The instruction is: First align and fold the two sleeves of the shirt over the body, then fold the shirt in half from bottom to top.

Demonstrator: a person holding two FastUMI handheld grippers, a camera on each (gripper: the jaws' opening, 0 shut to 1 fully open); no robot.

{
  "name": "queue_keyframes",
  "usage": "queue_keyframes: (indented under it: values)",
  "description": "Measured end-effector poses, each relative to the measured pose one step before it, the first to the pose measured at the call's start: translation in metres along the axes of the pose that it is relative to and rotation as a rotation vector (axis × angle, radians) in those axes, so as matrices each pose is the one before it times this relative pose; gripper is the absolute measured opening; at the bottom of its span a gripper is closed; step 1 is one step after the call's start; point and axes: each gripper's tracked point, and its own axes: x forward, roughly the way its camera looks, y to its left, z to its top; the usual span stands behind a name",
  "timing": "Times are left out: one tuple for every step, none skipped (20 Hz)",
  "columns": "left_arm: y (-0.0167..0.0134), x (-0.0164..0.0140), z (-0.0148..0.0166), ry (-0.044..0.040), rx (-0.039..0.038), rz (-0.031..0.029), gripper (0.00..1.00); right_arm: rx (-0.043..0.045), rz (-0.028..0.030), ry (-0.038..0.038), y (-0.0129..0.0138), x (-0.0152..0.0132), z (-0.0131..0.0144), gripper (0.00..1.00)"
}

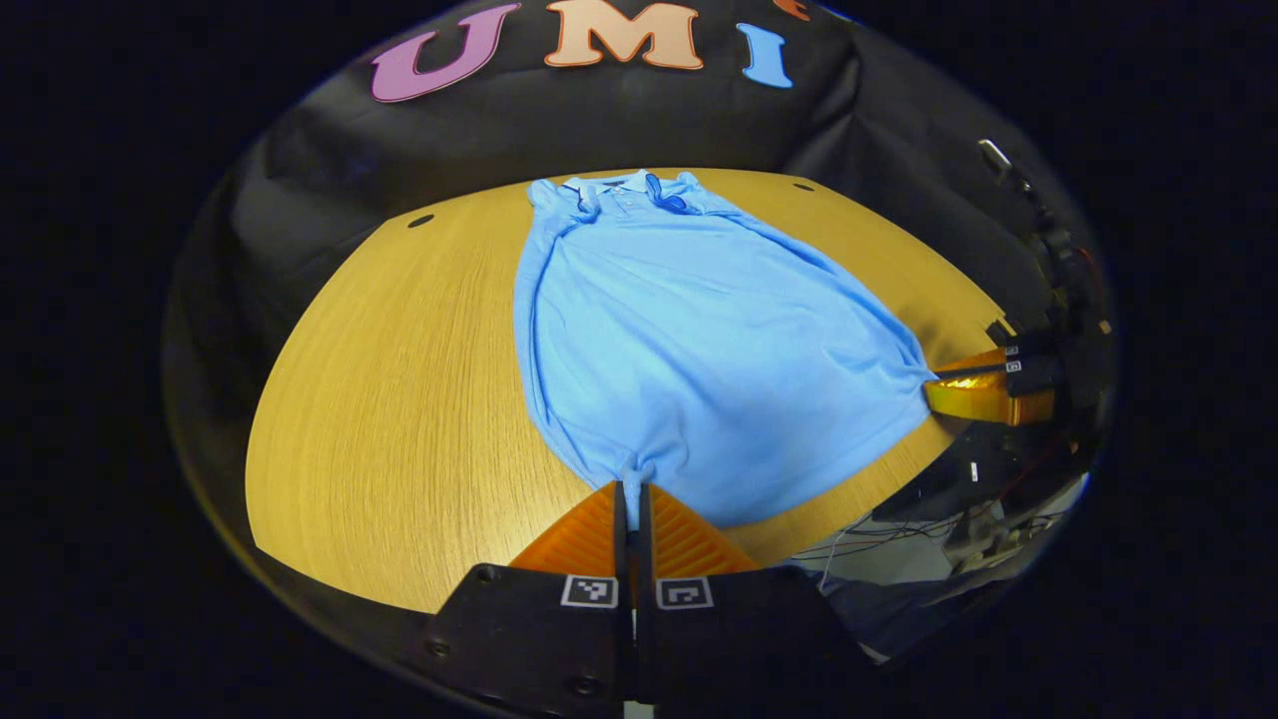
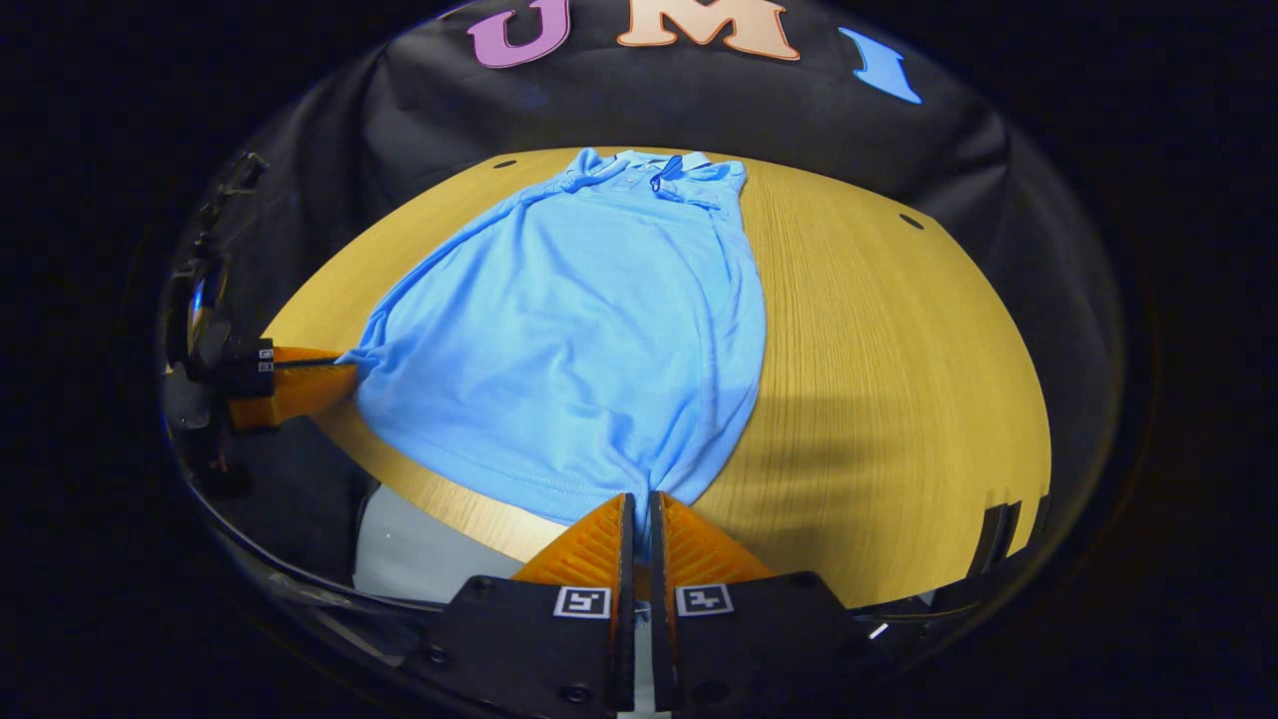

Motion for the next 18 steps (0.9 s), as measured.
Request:
queue_keyframes:
  values:
    - [-0.00223, -0.00085, 0.00012, 0.01511, -0.0249, -0.01011, 0.0, 0.00657, 0.01026, -0.00219, 0.00182, -0.00224, 0.00202, 0.1]
    - [-0.0026, -0.00224, 0.00615, -0.00594, -0.0332, -0.02051, 0.0, 0.00312, 0.00552, -0.01579, -0.00113, -0.00305, 0.00559, 0.09]
    - [0.00253, -0.00407, 0.00763, -0.01372, -0.02883, 0.00177, 0.0, 0.00312, 0.00486, -0.0189, -0.00063, -0.00255, 0.00877, 0.09]
    - [0.00304, -0.00348, 0.01387, -0.02893, -0.03135, 0.00323, 0.0, 0.00587, 0.00277, -0.0216, -0.00085, -0.00454, 0.0092, 0.09]
    - [0.00124, -0.0027, 0.01028, -0.01545, -0.02251, 0.00226, 0.0, 0.00333, 0.00702, -0.02401, -0.00041, -0.0039, 0.01091, 0.1]
    - [-0.00052, -0.00296, 0.01084, -0.01896, -0.01867, -0.00308, 0.0, -0.00206, 0.00959, -0.02993, 0.00064, -0.00274, 0.01343, 0.09]
    - [0.00136, -0.00154, 0.01338, -0.02006, -0.01316, 0.00712, 0.0, -0.00419, 0.00712, -0.03152, -0.00095, -0.00219, 0.01528, 0.09]
    - [0.00034, -0.00204, 0.01107, -0.00876, -0.0099, 0.00775, 0.0, -0.00938, 0.00493, -0.01686, -0.00135, -0.00025, 0.01048, 0.06]
    - [-0.00349, -0.00182, 0.01465, -0.02213, -0.00532, -0.00583, 0.0, -0.00968, 0.00538, -0.0094, -0.00211, 0.00049, 0.01239, 0.09]
    - [-0.00377, -0.00088, 0.01433, -0.02057, -0.00141, -0.00453, 0.0, -0.00374, -0.00018, -0.02092, -0.00336, -0.00006, 0.0141, 0.06]
    - [-0.00222, 0.00122, 0.0125, -0.01543, -0.00311, -0.00546, 0.0, 0.003, 0.00244, -0.02344, -0.00228, 0.00196, 0.01621, 0.1]
    - [-0.00229, 0.00246, 0.01281, -0.01637, -0.00186, 0.00034, 0.0, 0.00487, 0.00248, -0.02012, -0.00265, 0.00275, 0.01464, 0.09]
    - [-0.00114, 0.00301, 0.01375, -0.01613, -0.00533, -0.0028, 0.0, 0.0072, 0.00398, -0.02429, -0.00265, 0.00297, 0.01743, 0.06]
    - [-0.00227, 0.00362, 0.01282, -0.01477, -0.00551, 0.00032, 0.0, 0.00672, 0.00056, -0.02883, -0.0034, 0.0031, 0.01605, 0.09]
    - [-0.00016, 0.00605, 0.01297, -0.01739, -0.00617, -0.00199, 0.0, 0.00708, -0.00035, -0.01874, -0.00441, 0.0049, 0.01429, 0.1]
    - [0.00095, 0.00624, 0.01287, -0.01272, -0.00631, 0.0066, 0.0, 0.00879, -0.00258, -0.01803, -0.00609, 0.00161, 0.01198, 0.09]
    - [0.00133, 0.00614, 0.01356, -0.01376, -0.00612, 0.0002, 0.0, 0.01155, 0.00192, -0.01783, -0.00317, 0.00572, 0.0143, 0.09]
    - [0.00261, 0.0064, 0.01334, -0.0151, -0.00427, 0.01035, 0.0, 0.00677, -0.0037, -0.01457, -0.00523, 0.00543, 0.01181, 0.09]
